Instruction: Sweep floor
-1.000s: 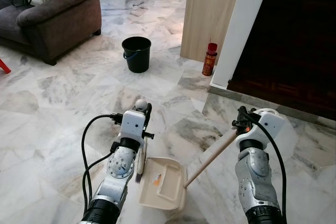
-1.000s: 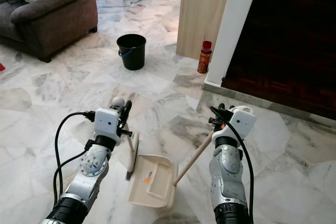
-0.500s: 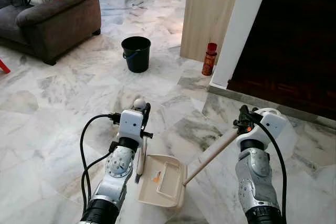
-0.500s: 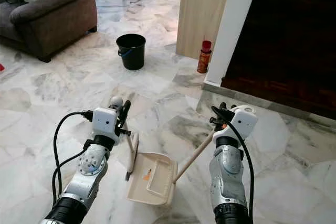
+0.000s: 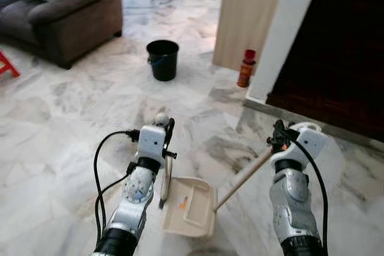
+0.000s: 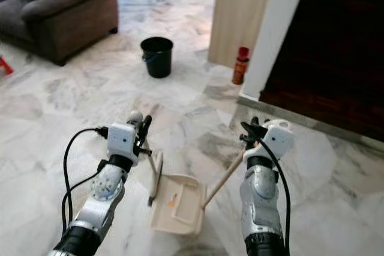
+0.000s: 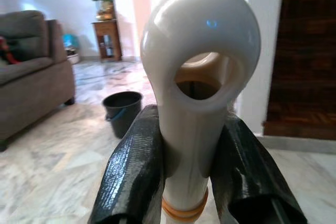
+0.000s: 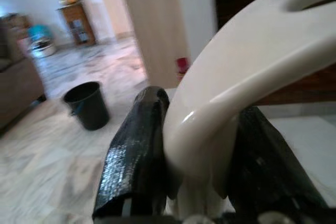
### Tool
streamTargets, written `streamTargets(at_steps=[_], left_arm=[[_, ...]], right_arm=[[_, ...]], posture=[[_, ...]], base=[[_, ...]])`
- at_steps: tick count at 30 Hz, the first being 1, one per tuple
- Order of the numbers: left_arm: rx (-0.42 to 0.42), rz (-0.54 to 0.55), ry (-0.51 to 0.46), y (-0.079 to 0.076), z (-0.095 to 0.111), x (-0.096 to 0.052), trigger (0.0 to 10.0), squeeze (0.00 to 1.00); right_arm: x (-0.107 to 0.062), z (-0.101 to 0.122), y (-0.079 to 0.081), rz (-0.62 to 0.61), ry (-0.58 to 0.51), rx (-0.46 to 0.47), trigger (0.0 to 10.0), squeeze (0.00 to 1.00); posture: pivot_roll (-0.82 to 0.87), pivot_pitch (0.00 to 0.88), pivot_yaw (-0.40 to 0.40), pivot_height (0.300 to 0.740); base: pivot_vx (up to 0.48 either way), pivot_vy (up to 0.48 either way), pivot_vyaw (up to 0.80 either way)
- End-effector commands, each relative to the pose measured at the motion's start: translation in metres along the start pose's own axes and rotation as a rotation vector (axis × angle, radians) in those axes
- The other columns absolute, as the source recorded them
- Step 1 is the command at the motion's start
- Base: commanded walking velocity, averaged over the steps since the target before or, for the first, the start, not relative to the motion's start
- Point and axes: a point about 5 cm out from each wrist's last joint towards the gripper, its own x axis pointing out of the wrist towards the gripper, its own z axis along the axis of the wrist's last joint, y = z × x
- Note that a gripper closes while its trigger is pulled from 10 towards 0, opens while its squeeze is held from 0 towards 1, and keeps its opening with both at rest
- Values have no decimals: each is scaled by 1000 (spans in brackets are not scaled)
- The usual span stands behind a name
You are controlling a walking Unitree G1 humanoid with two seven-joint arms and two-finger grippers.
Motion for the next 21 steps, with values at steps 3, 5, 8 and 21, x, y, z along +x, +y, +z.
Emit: streamTargets(at_steps=[3, 5, 8, 21], left_arm=[[8, -11, -57, -2, 12, 5, 10000, 0], [9, -10, -56, -2, 12, 4, 10000, 0], [10, -9, -53, -2, 11, 4, 10000, 0], [14, -2, -49, -1, 11, 4, 10000, 0]], right_arm=[[5, 14, 8, 25, -63, 34, 10000, 0], [4, 13, 7, 23, -59, 34, 10000, 0], [3, 12, 6, 21, -55, 35, 10000, 0], [4, 11, 7, 24, -42, 60, 10000, 0]], posture=[[-18, 0, -27, 740], [-17, 0, -28, 740], [-18, 0, -28, 740], [-15, 0, -32, 740]], base=[[246, 0, 800], [247, 0, 728], [247, 0, 656], [246, 0, 46]])
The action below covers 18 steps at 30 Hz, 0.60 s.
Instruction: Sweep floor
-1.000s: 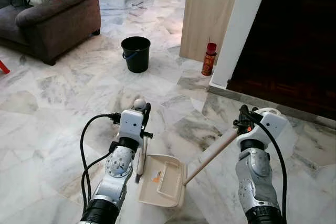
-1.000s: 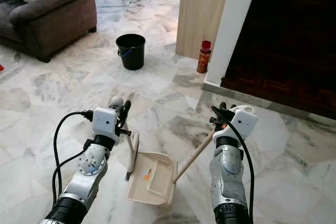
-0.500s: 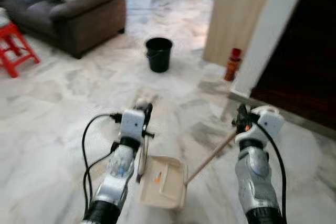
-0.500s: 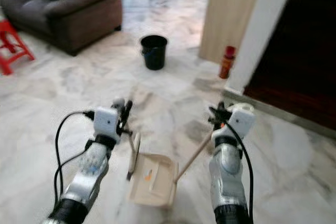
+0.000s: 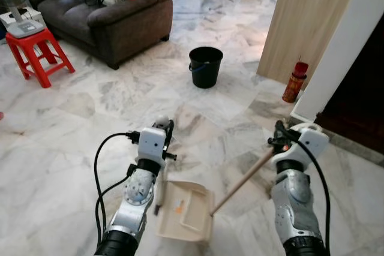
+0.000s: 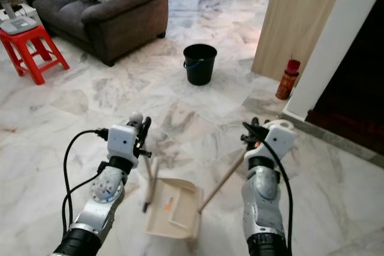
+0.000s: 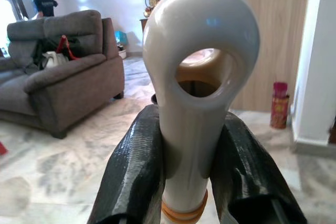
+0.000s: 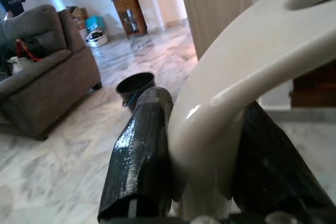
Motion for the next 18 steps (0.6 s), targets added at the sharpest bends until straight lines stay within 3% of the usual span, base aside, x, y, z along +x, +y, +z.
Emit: streamTargets(at_steps=[1, 18], left_arm=[[20, -8, -56, 2, 12, 6, 10000, 0], [29, -10, -64, 3, 14, 8, 10000, 0]], right_arm=[[4, 11, 13, 34, -46, 44, 10000, 0], [4, 11, 15, 36, -49, 62, 10000, 0]], posture=[[-15, 0, -32, 740], [-1, 0, -24, 740]], base=[[251, 0, 0], [252, 0, 0]])
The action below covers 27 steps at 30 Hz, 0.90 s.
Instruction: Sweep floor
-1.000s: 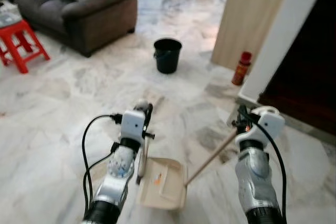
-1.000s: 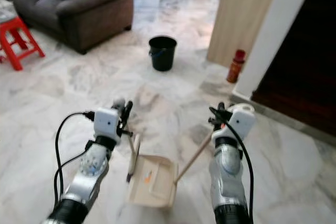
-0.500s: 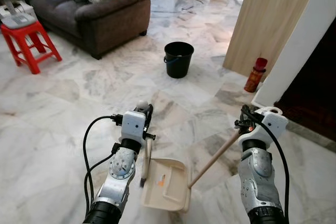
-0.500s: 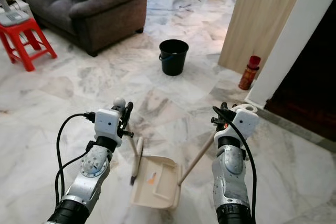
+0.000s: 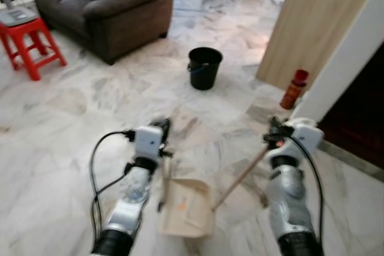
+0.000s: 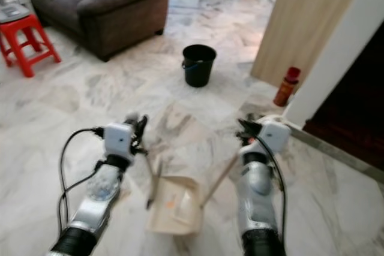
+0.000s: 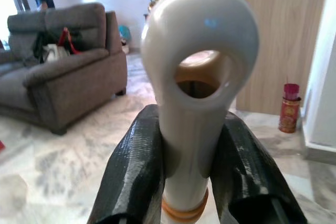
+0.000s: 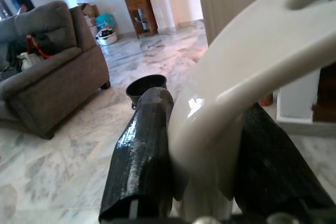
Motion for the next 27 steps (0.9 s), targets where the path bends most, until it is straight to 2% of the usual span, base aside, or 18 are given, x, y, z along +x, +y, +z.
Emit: streamTargets(at_steps=[1, 27], left_arm=[[1, -23, -69, -8, 14, 7, 10000, 0], [1, -48, -69, -10, 13, 6, 10000, 0]], right_arm=[[2, 10, -3, -13, -48, 40, 10000, 0], [0, 10, -2, 9, -52, 9, 10000, 0]], posture=[[-1, 0, -24, 740], [-12, 0, -17, 740]], base=[[266, 0, 0], [284, 0, 0]])
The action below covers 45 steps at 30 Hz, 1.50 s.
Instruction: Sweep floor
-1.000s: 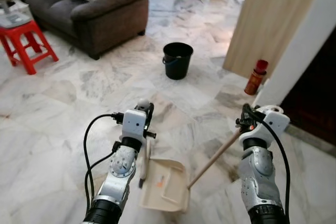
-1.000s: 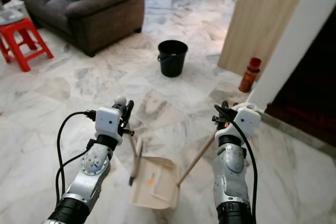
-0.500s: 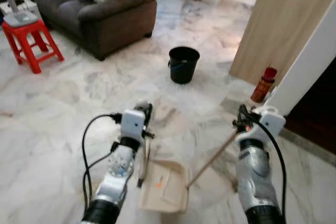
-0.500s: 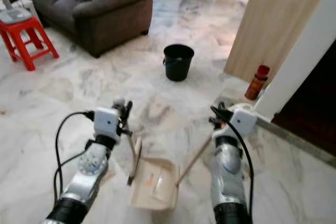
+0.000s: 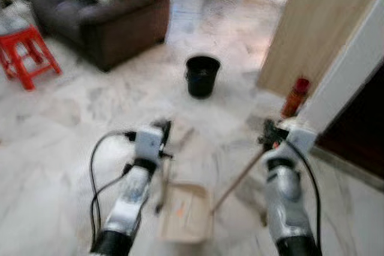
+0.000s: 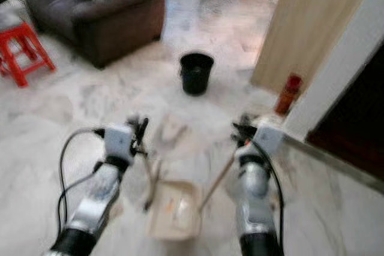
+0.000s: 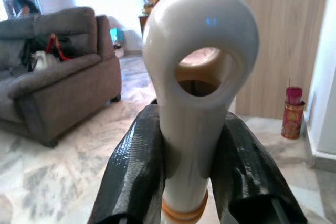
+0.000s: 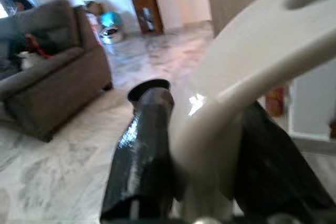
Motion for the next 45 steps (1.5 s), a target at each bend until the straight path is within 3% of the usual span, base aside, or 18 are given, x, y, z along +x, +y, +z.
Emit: streamTargets(at_steps=[1, 45], left_arm=[[1, -25, -74, -8, 14, 7, 10000, 0], [2, -3, -67, -5, 13, 6, 10000, 0]], right_arm=[[4, 14, -3, -12, -64, 30, 10000, 0], [3, 14, -4, -13, -62, 31, 10000, 0]], posture=[[-12, 0, -17, 740], [-12, 0, -24, 740]], base=[[304, 0, 0], [336, 0, 0]])
